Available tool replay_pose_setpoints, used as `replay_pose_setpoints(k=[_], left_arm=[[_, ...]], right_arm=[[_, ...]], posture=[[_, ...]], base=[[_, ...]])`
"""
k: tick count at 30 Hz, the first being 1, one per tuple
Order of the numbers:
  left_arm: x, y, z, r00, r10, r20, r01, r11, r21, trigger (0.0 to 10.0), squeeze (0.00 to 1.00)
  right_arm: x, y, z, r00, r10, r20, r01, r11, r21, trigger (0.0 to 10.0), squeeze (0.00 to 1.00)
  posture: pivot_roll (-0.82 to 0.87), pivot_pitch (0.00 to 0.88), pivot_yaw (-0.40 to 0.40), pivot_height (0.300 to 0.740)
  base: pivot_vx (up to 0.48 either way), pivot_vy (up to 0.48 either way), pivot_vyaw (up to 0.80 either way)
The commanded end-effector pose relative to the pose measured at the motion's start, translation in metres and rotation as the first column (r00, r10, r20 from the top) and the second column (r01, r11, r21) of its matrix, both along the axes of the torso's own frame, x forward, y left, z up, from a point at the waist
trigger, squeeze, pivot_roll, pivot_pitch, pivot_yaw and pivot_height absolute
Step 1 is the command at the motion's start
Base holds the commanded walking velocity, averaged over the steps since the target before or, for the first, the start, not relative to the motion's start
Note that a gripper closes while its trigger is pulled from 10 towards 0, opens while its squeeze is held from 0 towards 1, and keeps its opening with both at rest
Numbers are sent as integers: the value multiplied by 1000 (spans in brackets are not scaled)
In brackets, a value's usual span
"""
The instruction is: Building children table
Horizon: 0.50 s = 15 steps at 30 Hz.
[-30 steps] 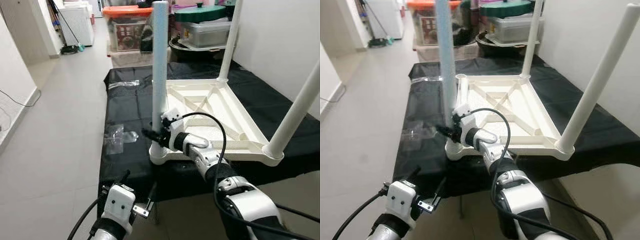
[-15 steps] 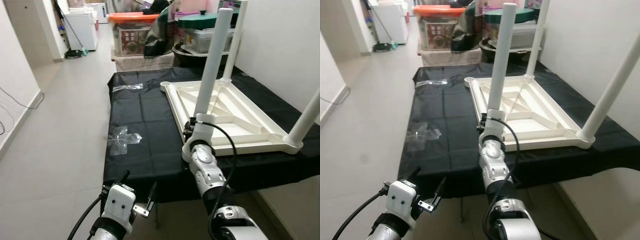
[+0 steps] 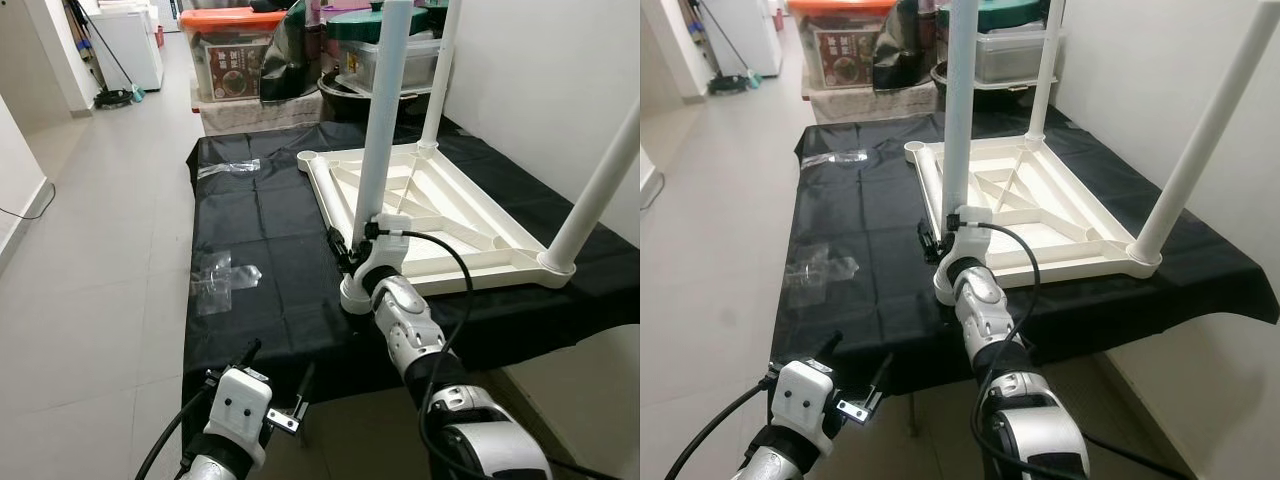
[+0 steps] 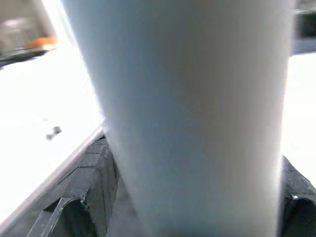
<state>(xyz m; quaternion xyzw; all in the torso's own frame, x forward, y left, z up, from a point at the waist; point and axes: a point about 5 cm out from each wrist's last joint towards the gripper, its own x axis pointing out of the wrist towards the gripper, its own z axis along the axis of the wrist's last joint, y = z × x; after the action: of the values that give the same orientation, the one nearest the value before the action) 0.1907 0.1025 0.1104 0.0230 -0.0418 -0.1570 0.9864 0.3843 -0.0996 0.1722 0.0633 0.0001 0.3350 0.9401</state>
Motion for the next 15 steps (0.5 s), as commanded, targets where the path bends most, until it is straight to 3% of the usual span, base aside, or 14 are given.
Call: replay_pose_setpoints(k=[1, 3, 4, 5, 7, 8, 9, 11, 14, 15], left_arm=[[0, 0, -4, 1000, -6, -18, 6, 1000, 8, 10000, 0], [0, 0, -4, 1000, -6, -18, 6, 1000, 8, 10000, 0], [0, 0, -4, 1000, -5, -19, 5, 1000, 8, 10000, 0], [0, 0, -4, 1000, -5, -19, 5, 1000, 8, 10000, 0], [0, 0, -4, 1000, -2, -19, 3, 1000, 9, 10000, 0], [0, 0, -4, 1000, -2, -19, 3, 1000, 9, 10000, 0], [0, 0, -4, 1000, -2, -19, 2, 1000, 9, 10000, 0], [0, 0, -4, 1000, -1, -20, 2, 1000, 9, 10000, 0], [0, 0, -4, 1000, -1, -20, 1, 1000, 9, 10000, 0], [-1, 0, -4, 1000, -1, -21, 1, 1000, 9, 10000, 0]], right_arm=[[-11, 20, 0, 952, 305, -19, -306, 948, -85, 10000, 0], [-11, 20, 0, 952, 305, -19, -306, 948, -85, 10000, 0], [-18, 22, -4, 891, 450, -56, -453, 882, -131, 10000, 0], [-18, 22, -4, 891, 450, -56, -453, 882, -131, 10000, 0], [-27, 28, -9, 769, 627, -120, -639, 753, -158, 10000, 0], [-27, 28, -9, 769, 627, -120, -639, 753, -158, 10000, 0], [-27, 33, -8, 738, 662, -130, -675, 723, -150, 10000, 0], [-27, 37, -7, 716, 684, -137, -698, 705, -128, 10000, 0], [-27, 41, -7, 701, 699, -143, -713, 692, -111, 10000, 0], [-29, 44, -6, 673, 726, -144, -738, 671, -70, 9529, 0]], posture=[[51, 0, -3, 740], [51, 0, -3, 740], [51, 0, -3, 740], [51, 0, -3, 740], [68, 0, -12, 740], [68, 0, -12, 740], [68, 0, -12, 740], [71, 0, -13, 740], [75, 0, -12, 740], [79, 0, -17, 740]], base=[[0, 0, 0], [0, 0, 0], [0, 0, 0], [0, 0, 0], [0, 0, 0], [0, 0, 0], [0, 0, 0], [0, 0, 0], [0, 0, 0], [0, 0, 0]])
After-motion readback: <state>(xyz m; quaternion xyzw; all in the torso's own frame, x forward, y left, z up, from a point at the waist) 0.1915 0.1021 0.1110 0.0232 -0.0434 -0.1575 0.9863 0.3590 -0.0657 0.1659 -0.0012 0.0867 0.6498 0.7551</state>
